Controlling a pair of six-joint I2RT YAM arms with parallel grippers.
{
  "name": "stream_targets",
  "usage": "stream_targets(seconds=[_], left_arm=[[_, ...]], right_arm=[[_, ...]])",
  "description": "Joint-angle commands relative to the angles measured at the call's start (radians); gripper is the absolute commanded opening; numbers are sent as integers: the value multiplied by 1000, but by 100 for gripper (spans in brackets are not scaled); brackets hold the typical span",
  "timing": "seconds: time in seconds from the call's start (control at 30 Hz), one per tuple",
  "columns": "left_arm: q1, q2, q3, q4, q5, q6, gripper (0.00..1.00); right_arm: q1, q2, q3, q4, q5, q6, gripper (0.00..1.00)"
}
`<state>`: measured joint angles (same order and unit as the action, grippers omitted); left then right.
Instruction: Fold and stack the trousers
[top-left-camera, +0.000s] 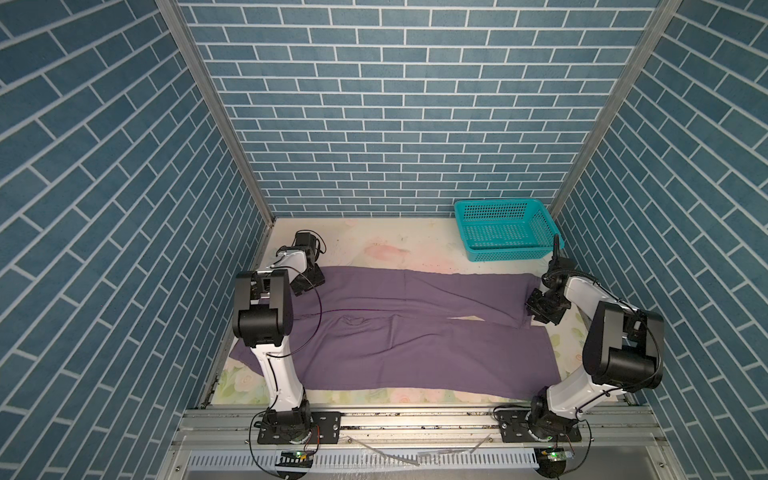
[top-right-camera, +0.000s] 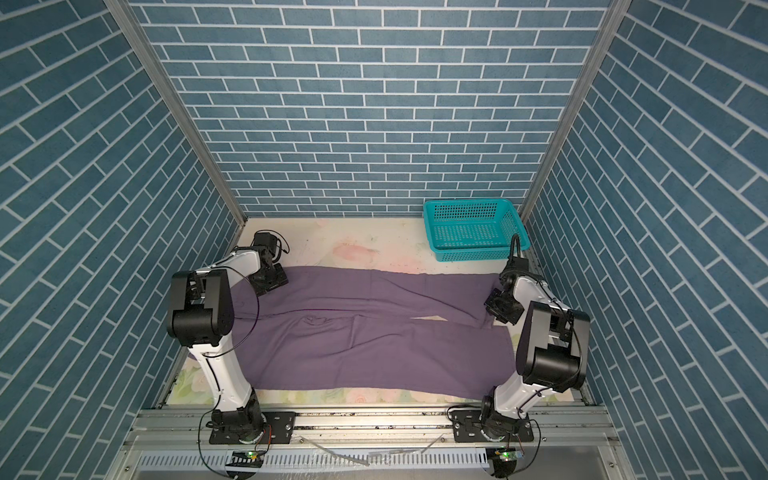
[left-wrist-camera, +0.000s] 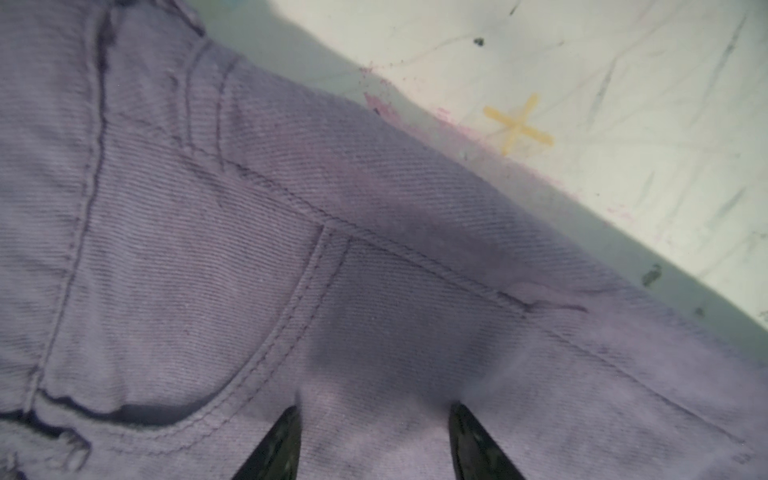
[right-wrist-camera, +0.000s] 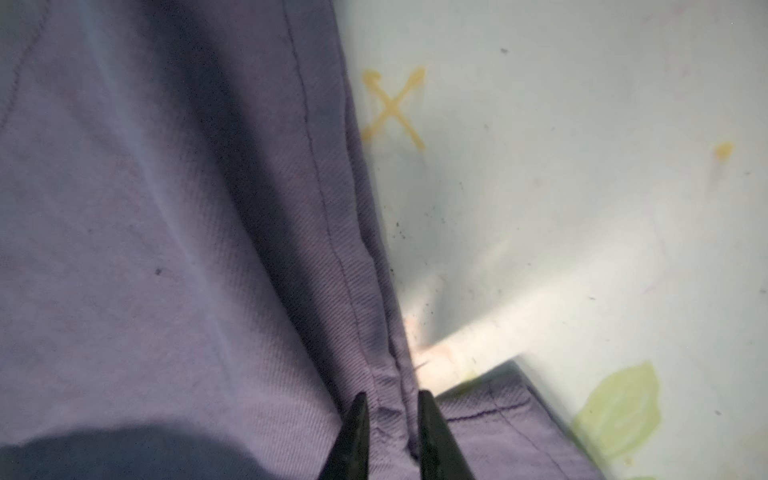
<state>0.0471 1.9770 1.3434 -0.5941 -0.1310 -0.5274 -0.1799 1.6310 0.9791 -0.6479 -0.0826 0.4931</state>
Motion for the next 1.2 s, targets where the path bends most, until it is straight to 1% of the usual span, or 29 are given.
stream_targets(seconds=[0.0, 0.07, 0.2, 0.23, 0.27, 0.3, 0.43, 0.5, 0.63, 0.73, 0.87, 1.0, 1.03, 1.07, 1.13, 1.17], left_arm=[[0, 19, -5, -19, -7, -8, 59], [0, 18, -6, -19, -9, -8, 59], [0, 23, -7, -21, -7, -13, 59], [-1, 25, -8, -19, -7, -15, 59], [0, 26, -9, -19, -7, -17, 59], [0, 28, -11, -19, -6, -19, 59], [0, 30, -15, -19, -8, -20, 59], [0, 31, -13, -19, -11, -19, 59], [0, 31, -13, -19, -20, -15, 59], [3, 38, -7, -26, -26, -14, 59], [13, 48, -2, -31, -18, -24, 59], [20, 46, 19, -67, -46, -33, 60], [20, 38, 22, -74, -50, -33, 63], [20, 31, 26, -77, -52, -33, 65], [20, 10, 30, -89, -54, -37, 67], [20, 0, 31, -93, -53, -39, 68]], right_arm=[[-1, 31, -36, 12, -31, 13, 23], [-3, 46, -40, 22, -38, 15, 25], [-1, 85, -33, 49, -57, 18, 26], [-1, 98, -27, 53, -60, 17, 23], [-1, 108, -24, 56, -61, 14, 18], [-1, 120, -16, 54, -60, 10, 0], [-22, 107, 32, 27, -11, 0, 0], [-58, 90, 80, 0, 25, -2, 0], [-146, 57, 185, -28, 42, 14, 0], [-185, 51, 242, -36, 59, 24, 0], [-198, 71, 244, -28, 80, 27, 0], [-199, 97, 192, -6, 81, 25, 0], [-199, 98, 179, -6, 79, 25, 1], [-198, 97, 169, -6, 75, 25, 10], [-198, 70, 145, -9, 82, 22, 32], [-199, 50, 134, -8, 88, 20, 39]])
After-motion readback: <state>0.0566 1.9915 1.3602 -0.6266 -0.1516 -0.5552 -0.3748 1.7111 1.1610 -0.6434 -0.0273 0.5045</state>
